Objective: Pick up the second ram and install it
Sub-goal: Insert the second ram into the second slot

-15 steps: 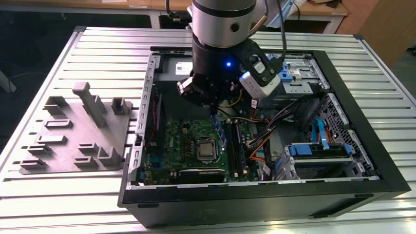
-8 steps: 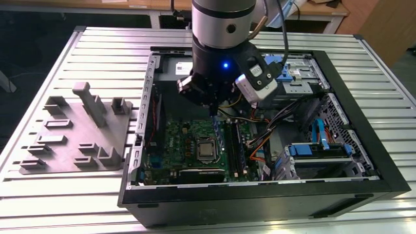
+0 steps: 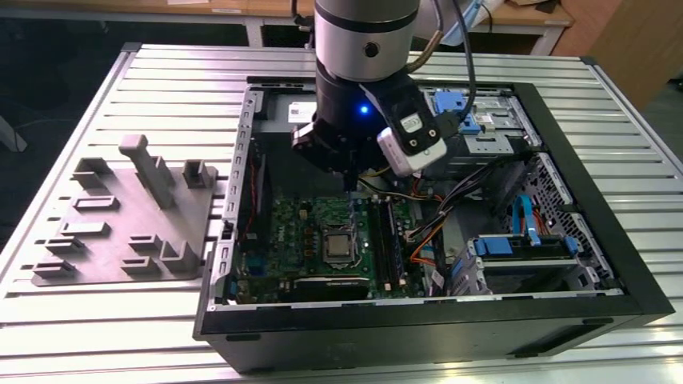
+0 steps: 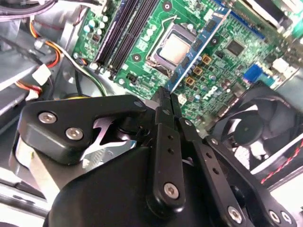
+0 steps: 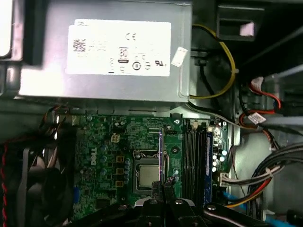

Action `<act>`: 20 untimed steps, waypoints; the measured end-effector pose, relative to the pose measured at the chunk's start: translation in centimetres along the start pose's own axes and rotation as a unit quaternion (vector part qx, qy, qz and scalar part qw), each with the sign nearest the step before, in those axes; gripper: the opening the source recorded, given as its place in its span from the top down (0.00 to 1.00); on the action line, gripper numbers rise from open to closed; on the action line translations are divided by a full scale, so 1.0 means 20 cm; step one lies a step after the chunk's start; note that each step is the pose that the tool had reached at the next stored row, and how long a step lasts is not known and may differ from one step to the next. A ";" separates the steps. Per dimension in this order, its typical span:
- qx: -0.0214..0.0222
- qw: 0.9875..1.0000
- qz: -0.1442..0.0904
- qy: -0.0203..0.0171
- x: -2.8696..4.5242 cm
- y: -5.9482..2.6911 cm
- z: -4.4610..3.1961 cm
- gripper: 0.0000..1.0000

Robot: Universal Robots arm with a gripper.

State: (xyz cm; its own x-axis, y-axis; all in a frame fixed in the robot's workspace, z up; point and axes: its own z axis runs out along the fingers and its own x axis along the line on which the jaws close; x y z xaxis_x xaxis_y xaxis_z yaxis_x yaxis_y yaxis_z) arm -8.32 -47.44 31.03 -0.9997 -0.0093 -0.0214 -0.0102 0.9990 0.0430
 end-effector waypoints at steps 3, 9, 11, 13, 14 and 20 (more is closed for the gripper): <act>0.000 1.000 0.006 0.000 0.000 0.000 0.000 0.87; 0.000 1.000 0.006 0.000 -0.016 0.000 0.004 0.87; 0.000 1.000 0.006 0.000 -0.038 -0.001 0.007 0.87; 0.000 1.000 0.006 0.000 -0.063 -0.001 0.012 0.87; 0.000 1.000 0.006 0.000 -0.074 -0.001 0.016 0.87; 0.000 1.000 0.006 0.000 -0.102 -0.003 0.048 0.87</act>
State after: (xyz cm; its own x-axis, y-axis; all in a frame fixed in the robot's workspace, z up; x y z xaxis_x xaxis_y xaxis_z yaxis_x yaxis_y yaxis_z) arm -6.26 -47.44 30.11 -0.9998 0.0031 -0.0213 0.0022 0.9991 0.0429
